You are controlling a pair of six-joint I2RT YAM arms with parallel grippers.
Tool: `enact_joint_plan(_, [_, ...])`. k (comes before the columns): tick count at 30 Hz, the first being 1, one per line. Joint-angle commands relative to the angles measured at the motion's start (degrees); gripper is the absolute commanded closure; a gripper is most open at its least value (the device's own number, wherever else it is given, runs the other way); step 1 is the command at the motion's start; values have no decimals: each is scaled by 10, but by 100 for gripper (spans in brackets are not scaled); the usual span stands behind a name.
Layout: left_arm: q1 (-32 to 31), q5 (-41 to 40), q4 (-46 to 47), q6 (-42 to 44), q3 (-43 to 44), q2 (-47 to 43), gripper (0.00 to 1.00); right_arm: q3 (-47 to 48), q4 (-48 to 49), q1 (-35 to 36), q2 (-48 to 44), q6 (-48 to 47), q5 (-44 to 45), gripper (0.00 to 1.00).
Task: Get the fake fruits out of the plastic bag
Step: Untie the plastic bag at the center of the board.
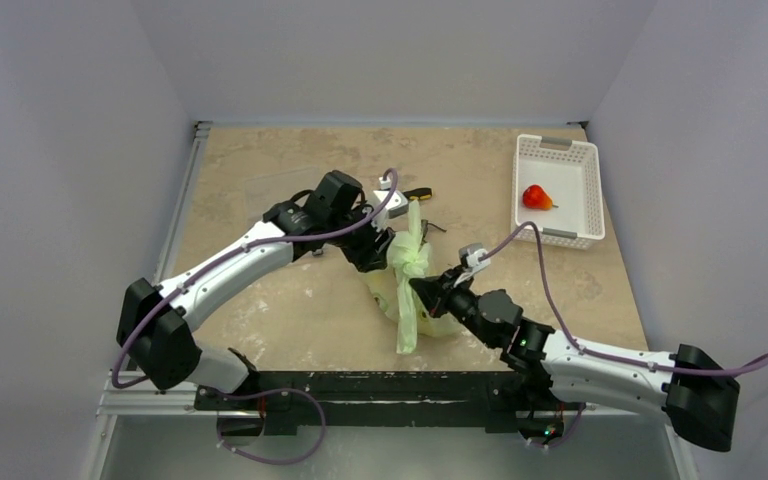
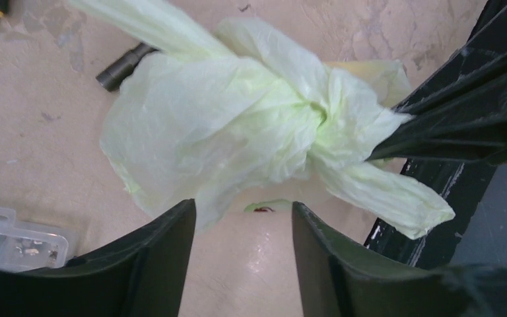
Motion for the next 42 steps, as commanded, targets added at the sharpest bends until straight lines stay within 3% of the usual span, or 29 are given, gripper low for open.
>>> enact_joint_plan(1, [-12, -28, 77, -14, -30, -50, 39, 66, -28, 0, 44, -161, -146, 100])
enact_joint_plan(4, [-18, -23, 70, 1, -29, -38, 36, 82, -36, 0, 71, -186, -159, 100])
enact_joint_plan(13, [-41, 30, -41, 34, 28, 56, 49, 93, -31, -2, 86, -202, -148, 100])
enact_joint_plan(15, [-41, 40, -62, 36, 43, 74, 59, 97, -40, -3, 84, -207, -129, 100])
enact_joint_plan(18, [-41, 7, -65, 34, 52, 78, 84, 113, -80, -4, 80, -204, -87, 98])
enact_joint_plan(20, [-41, -14, -53, 33, 44, 66, 91, 138, -132, -4, 81, -192, -52, 86])
enact_joint_plan(22, [-41, -26, -35, 29, 34, 47, 99, 173, -186, -4, 86, -202, -29, 59])
enact_joint_plan(23, [-42, -28, -26, 28, 28, 36, 100, 192, -214, -3, 90, -204, -38, 51])
enact_joint_plan(26, [-40, -22, 3, 20, 12, 9, 100, 245, -269, 15, 107, -214, -26, 38])
enact_joint_plan(30, [-40, -12, 5, 11, 14, 7, 100, 269, -268, 33, 141, -248, 11, 32])
enact_joint_plan(35, [-39, -16, 3, 11, 13, 7, 100, 273, -243, 36, 200, -276, 26, 36])
enact_joint_plan(36, [-39, -17, 4, 11, 13, 5, 100, 270, -237, 36, 206, -278, 35, 42])
enact_joint_plan(40, [-35, -33, 9, 7, 10, -3, 100, 245, -202, 36, 196, -230, 126, 86])
enact_joint_plan(42, [-25, -46, 19, 0, 5, -13, 100, 212, -155, 35, 162, -176, 144, 91])
